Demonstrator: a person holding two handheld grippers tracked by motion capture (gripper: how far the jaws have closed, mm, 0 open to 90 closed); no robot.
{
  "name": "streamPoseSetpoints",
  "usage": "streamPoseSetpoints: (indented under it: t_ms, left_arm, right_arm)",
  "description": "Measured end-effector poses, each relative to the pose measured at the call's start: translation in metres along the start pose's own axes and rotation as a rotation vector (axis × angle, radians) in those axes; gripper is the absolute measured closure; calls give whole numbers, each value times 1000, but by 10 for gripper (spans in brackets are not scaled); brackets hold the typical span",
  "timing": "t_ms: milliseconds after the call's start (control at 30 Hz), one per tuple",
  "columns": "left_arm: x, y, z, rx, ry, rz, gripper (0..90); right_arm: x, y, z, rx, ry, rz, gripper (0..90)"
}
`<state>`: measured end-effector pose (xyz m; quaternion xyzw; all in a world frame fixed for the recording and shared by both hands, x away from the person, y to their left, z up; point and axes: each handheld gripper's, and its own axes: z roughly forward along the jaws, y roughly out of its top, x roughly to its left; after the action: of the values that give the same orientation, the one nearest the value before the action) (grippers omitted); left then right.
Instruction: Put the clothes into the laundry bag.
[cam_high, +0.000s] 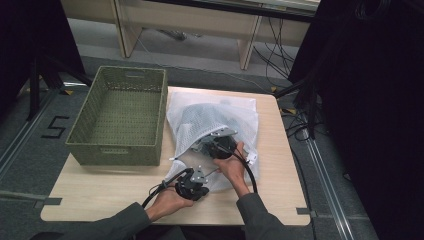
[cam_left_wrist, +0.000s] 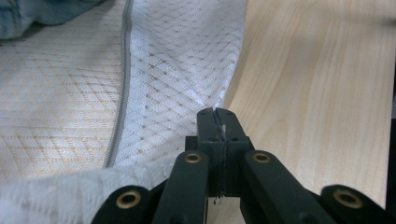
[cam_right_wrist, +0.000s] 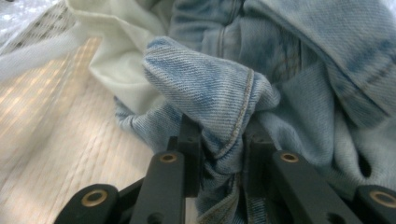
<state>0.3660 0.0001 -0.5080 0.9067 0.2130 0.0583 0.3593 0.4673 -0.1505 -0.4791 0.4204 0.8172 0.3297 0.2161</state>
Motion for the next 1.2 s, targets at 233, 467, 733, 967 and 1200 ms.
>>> streamPoseSetpoints:
  t_ms: [233, 467, 733, 967, 1200]
  left_arm:
    - [0, -2, -3, 10, -18, -1, 884]
    - [1, -3, -4, 3, -30, 0, 876]
    - [0, -2, -3, 5, -26, 16, 867]
    - [0, -2, -4, 17, -25, 35, 876]
    - [-2, -3, -4, 20, -30, 27, 884]
  right_arm:
    - [3, -10, -7, 69, 143, 37, 566]
    - [-4, -11, -53, 32, 189, -8, 479]
    - [-18, -30, -62, 35, 130, -16, 442]
    - [16, -31, -20, 153, 86, -84, 782]
    - [5, -14, 14, 64, -39, -37, 819]
